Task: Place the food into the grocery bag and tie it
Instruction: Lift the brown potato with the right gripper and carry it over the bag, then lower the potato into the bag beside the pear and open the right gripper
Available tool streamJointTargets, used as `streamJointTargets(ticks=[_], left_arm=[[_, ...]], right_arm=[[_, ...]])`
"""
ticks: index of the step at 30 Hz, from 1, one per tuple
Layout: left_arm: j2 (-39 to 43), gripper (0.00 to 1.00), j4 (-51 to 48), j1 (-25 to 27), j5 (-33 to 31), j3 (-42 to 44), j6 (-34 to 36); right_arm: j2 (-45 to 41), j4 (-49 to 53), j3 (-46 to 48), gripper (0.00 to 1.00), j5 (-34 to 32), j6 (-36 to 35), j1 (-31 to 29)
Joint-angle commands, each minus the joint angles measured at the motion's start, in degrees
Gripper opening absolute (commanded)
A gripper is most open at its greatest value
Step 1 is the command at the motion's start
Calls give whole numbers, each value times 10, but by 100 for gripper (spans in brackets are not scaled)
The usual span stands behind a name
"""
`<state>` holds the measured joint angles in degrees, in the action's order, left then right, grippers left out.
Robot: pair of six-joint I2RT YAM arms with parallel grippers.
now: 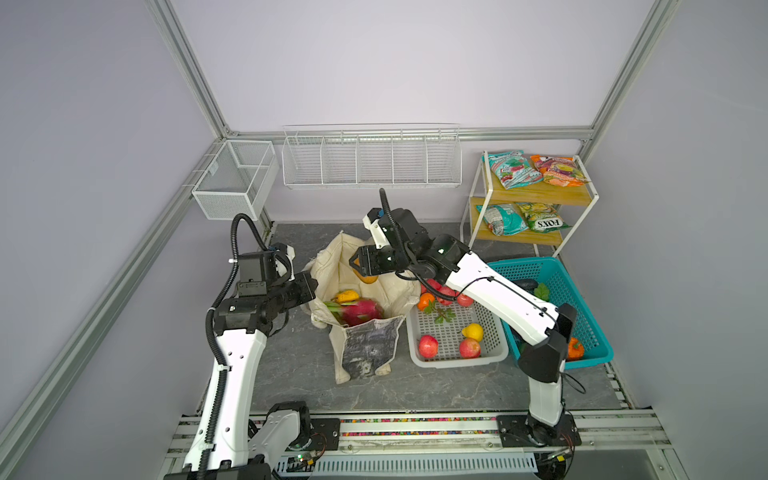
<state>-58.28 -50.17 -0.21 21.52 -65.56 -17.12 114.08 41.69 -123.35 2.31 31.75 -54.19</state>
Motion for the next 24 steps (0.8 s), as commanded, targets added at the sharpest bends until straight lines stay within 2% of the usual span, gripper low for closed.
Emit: streamJointTargets(ticks=[1, 8, 24], left_arm=[[9, 0, 13, 3, 12, -4, -2], [8, 0, 15, 3, 14, -5, -2], [6, 0, 20, 3, 17, -4, -4]], right_arm=[[25, 45, -26, 54, -16, -23, -2], [93, 97, -73, 55, -18, -34, -2], [181, 98, -102, 55, 29, -19, -6]])
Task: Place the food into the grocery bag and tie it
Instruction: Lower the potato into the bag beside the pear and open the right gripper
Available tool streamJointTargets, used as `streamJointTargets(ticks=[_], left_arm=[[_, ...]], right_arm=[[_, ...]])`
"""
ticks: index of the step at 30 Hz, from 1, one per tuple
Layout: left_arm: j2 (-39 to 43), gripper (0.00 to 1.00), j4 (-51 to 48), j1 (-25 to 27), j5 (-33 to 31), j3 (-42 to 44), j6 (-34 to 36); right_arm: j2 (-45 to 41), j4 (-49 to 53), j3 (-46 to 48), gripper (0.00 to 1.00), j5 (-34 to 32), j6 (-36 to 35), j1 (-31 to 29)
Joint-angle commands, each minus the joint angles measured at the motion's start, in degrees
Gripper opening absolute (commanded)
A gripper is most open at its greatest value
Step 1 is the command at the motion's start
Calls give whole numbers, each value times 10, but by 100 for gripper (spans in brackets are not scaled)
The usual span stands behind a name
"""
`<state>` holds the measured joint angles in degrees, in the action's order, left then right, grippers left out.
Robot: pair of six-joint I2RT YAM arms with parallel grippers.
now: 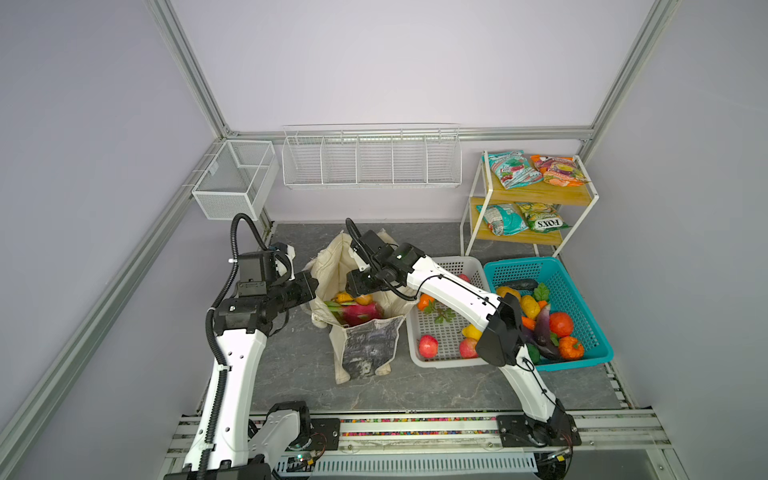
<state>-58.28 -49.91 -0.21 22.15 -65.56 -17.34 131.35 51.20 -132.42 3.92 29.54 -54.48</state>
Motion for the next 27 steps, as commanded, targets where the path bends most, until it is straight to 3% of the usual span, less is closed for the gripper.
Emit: streamJointTargets(ticks=[1, 16, 27], left_arm=[[6, 0, 17, 3, 10, -3, -3], [4, 0, 14, 3, 1, -9, 1], [10, 0, 11, 3, -7, -10, 4]], right_arm=[[11, 2, -11, 55, 12, 3, -4], [44, 22, 10, 58, -69, -31, -20], [51, 87, 25, 63, -214, -55, -12]])
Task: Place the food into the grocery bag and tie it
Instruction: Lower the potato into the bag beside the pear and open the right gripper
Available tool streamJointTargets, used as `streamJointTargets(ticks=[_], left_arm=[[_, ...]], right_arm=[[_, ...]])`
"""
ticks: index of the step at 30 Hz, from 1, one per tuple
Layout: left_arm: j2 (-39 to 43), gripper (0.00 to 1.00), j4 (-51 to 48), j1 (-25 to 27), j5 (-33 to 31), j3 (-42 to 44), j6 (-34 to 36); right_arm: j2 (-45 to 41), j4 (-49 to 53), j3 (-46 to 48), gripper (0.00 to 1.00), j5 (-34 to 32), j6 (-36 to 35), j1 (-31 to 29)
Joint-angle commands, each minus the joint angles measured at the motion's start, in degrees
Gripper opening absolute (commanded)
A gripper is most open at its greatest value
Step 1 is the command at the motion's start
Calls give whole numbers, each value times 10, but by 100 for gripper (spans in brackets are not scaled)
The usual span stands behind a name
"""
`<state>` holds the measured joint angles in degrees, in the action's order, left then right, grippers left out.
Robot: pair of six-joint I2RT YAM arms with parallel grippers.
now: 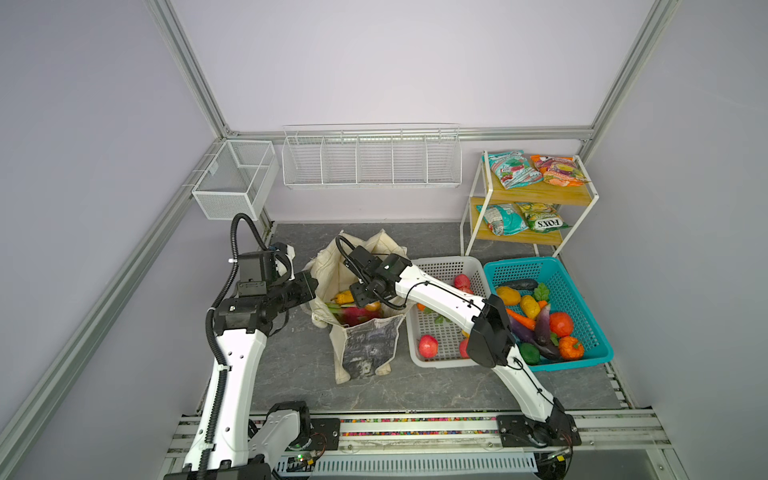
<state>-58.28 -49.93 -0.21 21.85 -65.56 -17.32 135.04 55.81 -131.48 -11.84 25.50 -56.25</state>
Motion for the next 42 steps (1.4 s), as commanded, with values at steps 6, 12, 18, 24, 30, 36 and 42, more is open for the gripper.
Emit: streamJointTargets(ticks=[6, 12, 18, 24, 30, 36, 42], left_arm=[[7, 0, 14, 3, -4, -9, 3], [9, 0, 13, 3, -6, -9, 3], [11, 0, 14, 3, -5, -8, 3], [11, 0, 14, 3, -5, -7, 4], [11, 0, 13, 2, -3, -8, 4], [10, 0, 14, 3, -3, -8, 4], [8, 0, 17, 3, -2, -8, 4]], right_arm=[[15, 26, 27, 65, -23, -11, 6], [23, 19, 25, 67, -9, -7, 4], [27, 19, 25, 76, -18, -6, 5], [27, 21, 24, 92, -20, -6, 5], [24, 26, 16, 96, -25, -8, 5], [23, 40, -4, 88, -21, -10, 4], [5, 46, -25, 88, -15, -13, 3]])
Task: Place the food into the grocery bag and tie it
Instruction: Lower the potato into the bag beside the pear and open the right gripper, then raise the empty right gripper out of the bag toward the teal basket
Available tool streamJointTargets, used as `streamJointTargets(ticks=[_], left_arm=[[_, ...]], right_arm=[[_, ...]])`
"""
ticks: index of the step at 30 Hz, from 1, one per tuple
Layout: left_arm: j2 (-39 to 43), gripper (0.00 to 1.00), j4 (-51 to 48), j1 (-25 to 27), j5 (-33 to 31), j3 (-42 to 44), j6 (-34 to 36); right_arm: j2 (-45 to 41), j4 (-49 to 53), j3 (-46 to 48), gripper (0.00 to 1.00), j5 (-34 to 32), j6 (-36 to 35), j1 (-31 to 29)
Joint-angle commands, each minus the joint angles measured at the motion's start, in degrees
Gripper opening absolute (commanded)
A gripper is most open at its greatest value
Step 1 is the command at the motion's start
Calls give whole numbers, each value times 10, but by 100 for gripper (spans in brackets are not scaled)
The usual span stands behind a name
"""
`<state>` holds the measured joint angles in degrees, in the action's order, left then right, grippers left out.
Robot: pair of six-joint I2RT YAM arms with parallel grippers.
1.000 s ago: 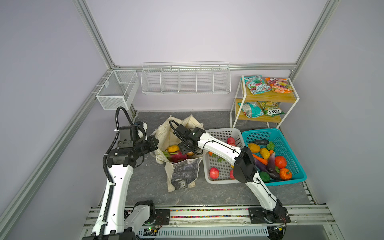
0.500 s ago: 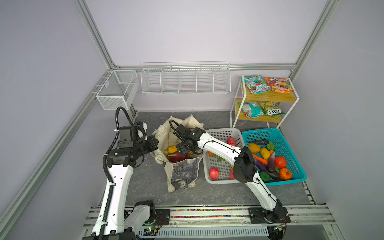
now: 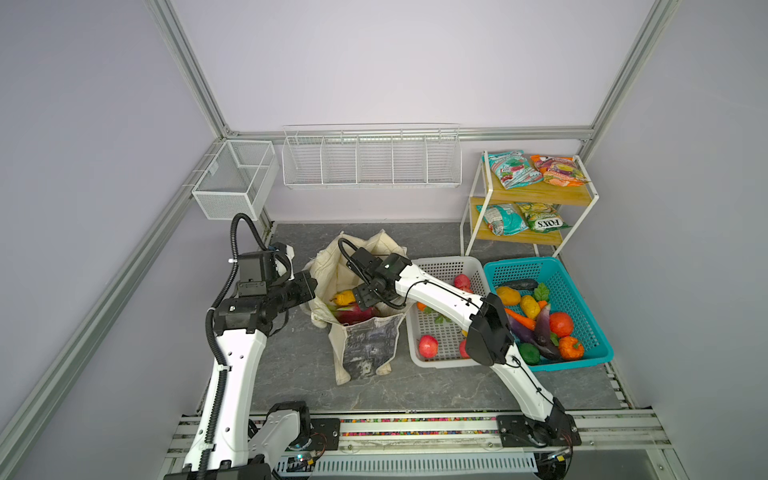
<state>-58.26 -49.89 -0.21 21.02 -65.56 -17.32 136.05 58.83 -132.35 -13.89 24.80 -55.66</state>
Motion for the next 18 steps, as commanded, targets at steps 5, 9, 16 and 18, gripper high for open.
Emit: streamJointTargets(ticks=[5, 9, 16, 18], left_arm=[[7, 0, 17, 3, 7, -7, 4], [8, 0, 18, 3, 9, -5, 3], [7, 0, 19, 3, 10, -4, 2], [8, 0, 19, 3, 10, -4, 2]], right_arm=[[-34, 16, -41, 88, 11, 1, -6], [-59, 18, -58, 88, -4, 1, -10], [-109, 19, -84, 88, -23, -4, -13], [-125, 19, -89, 88, -28, -6, -14]])
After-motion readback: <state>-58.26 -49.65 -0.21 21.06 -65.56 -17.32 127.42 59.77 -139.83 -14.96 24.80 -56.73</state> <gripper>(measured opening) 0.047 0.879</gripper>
